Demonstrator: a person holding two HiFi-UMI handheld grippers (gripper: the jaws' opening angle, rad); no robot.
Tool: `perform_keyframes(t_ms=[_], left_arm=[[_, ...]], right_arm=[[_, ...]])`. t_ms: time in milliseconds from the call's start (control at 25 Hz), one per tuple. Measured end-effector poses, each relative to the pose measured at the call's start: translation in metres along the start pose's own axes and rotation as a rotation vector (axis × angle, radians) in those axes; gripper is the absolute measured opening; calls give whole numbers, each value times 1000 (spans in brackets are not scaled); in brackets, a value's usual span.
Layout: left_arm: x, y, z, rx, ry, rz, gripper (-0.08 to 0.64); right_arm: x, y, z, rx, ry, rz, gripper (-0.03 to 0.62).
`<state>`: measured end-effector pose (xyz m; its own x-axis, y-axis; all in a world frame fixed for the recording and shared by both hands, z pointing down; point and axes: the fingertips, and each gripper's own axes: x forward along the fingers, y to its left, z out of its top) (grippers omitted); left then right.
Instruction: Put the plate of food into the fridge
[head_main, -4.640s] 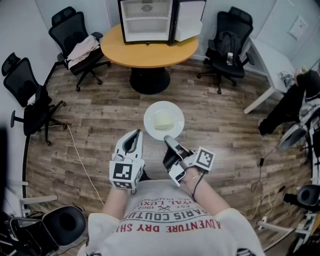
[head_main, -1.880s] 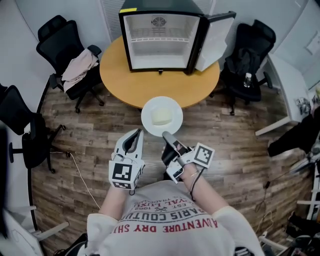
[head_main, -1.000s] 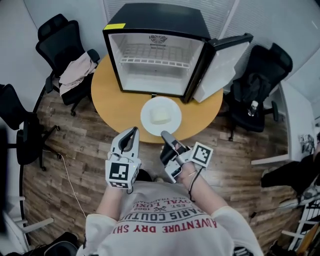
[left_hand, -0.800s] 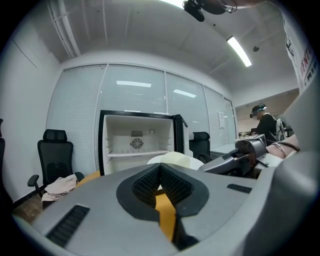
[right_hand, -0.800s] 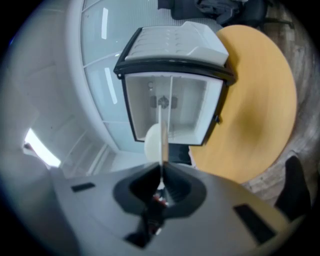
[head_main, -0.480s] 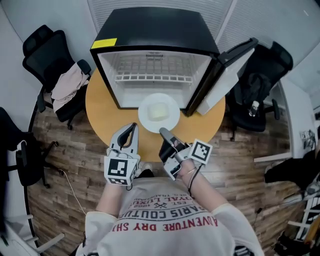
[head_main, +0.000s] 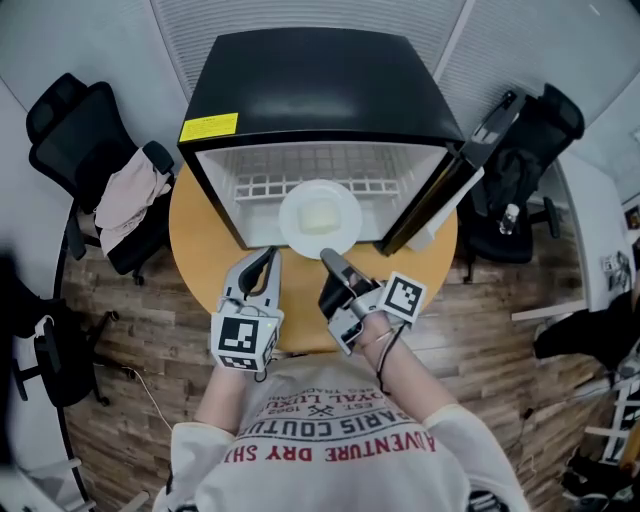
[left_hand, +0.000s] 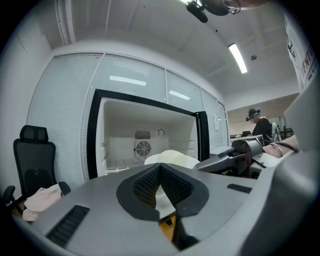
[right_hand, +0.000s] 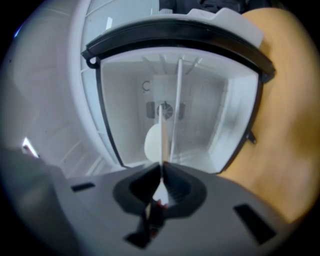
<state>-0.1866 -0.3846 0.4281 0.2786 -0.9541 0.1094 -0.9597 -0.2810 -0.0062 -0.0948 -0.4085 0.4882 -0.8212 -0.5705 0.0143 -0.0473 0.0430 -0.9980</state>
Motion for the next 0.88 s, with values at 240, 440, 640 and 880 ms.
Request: perform_keyframes(t_ms=[240,440,640,880], left_arm=[[18,19,-2,-1,1,-24,29],[26,26,-4,7,0,-30,29],[34,37,-8,4,5,-27,29],[42,47,-12,-3,15,-32,29]], right_arm=[[28,-4,13,26,-30,-5,37],[39,-9,20,34,-44,-11,37],[53,-15,26,41,-51,-28,38],[68,-17,33,63,-50,-36,38]])
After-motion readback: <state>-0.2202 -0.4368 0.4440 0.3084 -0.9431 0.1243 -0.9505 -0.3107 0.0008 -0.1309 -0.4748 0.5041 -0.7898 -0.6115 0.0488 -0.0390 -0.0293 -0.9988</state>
